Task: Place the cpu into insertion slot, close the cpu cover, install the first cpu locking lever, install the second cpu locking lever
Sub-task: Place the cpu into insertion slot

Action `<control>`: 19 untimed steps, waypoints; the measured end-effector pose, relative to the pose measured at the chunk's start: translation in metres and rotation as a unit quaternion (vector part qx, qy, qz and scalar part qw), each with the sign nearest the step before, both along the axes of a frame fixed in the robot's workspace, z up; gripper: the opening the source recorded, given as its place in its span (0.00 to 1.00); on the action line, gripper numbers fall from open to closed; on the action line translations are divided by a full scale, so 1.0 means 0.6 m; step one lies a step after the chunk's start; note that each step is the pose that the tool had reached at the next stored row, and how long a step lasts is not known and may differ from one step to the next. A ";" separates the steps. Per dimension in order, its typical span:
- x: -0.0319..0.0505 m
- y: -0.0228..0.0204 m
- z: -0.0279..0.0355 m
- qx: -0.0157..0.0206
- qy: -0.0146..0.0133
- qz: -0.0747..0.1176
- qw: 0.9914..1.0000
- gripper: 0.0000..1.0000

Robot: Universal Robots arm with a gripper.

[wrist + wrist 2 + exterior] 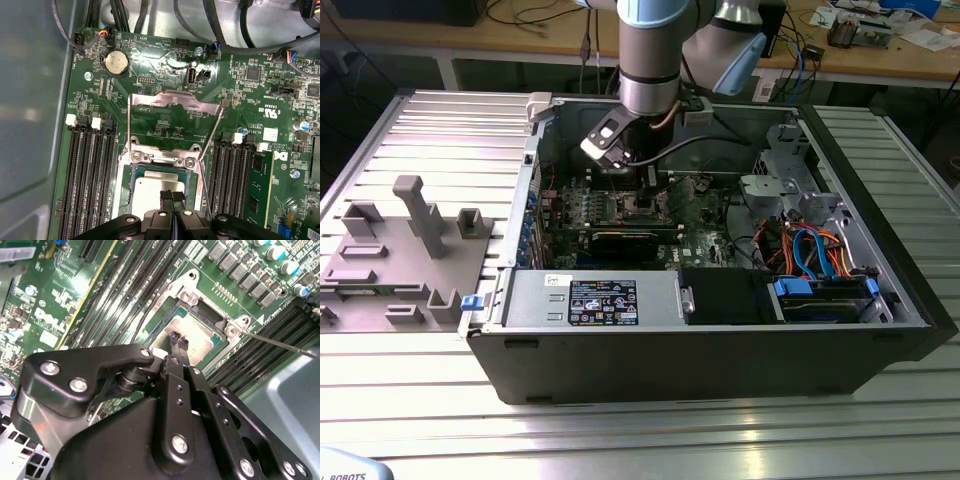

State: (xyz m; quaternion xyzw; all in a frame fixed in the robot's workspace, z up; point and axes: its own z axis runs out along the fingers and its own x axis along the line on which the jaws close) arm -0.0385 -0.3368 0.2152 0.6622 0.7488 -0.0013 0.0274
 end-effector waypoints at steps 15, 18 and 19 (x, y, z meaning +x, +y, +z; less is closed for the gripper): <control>0.005 -0.0001 0.098 0.000 0.000 0.000 1.000 0.11; 0.005 0.0000 0.099 0.001 0.000 0.000 1.000 0.11; 0.005 0.0000 0.100 0.001 0.000 0.000 1.000 0.11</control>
